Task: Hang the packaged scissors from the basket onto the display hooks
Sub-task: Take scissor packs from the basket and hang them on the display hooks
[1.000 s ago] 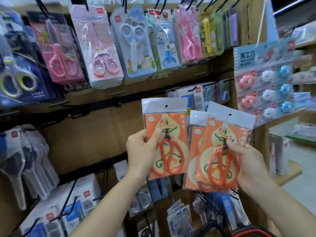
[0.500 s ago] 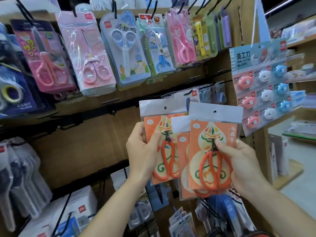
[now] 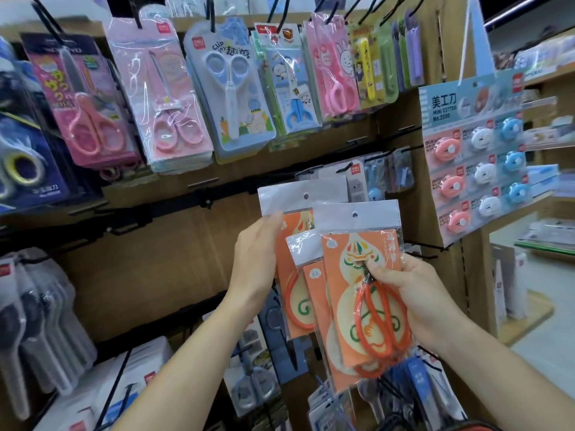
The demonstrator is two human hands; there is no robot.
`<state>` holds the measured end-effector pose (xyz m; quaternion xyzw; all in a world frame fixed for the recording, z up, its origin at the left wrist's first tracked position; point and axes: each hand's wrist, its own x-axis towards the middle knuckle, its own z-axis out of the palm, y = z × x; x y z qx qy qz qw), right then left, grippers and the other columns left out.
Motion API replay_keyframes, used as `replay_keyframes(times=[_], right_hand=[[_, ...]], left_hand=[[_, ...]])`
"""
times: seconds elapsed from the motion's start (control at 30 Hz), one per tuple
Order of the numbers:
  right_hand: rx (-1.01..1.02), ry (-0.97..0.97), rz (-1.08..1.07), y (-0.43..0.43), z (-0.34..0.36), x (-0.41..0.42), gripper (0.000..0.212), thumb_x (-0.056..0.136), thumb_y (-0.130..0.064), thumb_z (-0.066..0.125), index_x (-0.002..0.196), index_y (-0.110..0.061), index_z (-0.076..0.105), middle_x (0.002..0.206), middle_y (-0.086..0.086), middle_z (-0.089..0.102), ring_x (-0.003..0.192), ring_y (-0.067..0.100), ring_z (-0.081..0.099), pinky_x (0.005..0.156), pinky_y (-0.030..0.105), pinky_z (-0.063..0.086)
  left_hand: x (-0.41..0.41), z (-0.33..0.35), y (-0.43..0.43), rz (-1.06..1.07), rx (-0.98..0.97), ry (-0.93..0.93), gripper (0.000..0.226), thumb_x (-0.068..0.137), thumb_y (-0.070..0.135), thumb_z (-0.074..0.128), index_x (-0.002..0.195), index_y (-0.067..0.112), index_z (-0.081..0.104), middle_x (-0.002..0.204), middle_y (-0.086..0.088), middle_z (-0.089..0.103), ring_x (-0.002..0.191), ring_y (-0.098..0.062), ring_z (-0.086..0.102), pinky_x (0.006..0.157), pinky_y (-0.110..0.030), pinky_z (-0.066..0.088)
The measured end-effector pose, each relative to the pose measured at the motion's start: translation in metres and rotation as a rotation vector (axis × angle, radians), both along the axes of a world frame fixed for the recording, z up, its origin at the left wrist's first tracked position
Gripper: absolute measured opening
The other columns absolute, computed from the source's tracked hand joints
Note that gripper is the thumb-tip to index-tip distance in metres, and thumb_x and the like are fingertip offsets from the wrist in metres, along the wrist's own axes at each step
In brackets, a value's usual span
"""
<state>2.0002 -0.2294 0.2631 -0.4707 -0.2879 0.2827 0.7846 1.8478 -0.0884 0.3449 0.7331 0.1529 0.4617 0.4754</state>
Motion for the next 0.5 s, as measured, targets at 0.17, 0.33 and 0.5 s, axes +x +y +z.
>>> replay_keyframes(times=[0.17,0.33,0.5], right_hand=[[-0.015,-0.012,-0.037,0.004,0.000,0.000,0.017,0.099,-0.012,0.063,0.114,-0.007,0.072,0.102,0.014,0.079,0.092,0.034,0.077,0.087,0.051,0.060],[0.016,0.018,-0.055,0.009,-0.001,0.004,0.019,0.099,-0.013,0.064,0.116,-0.008,0.071,0.104,0.014,0.079,0.095,0.035,0.077,0.091,0.056,0.059],[0.009,-0.003,-0.078,0.011,-0.002,0.006,0.019,0.099,-0.016,0.065,0.116,-0.010,0.071,0.103,0.011,0.079,0.094,0.032,0.077,0.090,0.055,0.059]], left_hand=[[0.009,0.017,0.004,0.107,-0.005,-0.128,0.013,0.097,0.025,0.072,0.100,0.014,0.077,0.092,-0.003,0.080,0.086,-0.022,0.078,0.074,-0.036,0.065],[0.020,0.020,0.005,0.206,-0.018,-0.190,0.018,0.093,0.023,0.077,0.081,0.010,0.076,0.081,-0.006,0.078,0.080,-0.027,0.077,0.075,-0.052,0.064],[0.025,0.014,0.011,0.282,-0.006,-0.182,0.019,0.093,0.027,0.078,0.080,0.013,0.076,0.081,-0.003,0.078,0.081,-0.026,0.077,0.074,-0.055,0.064]])
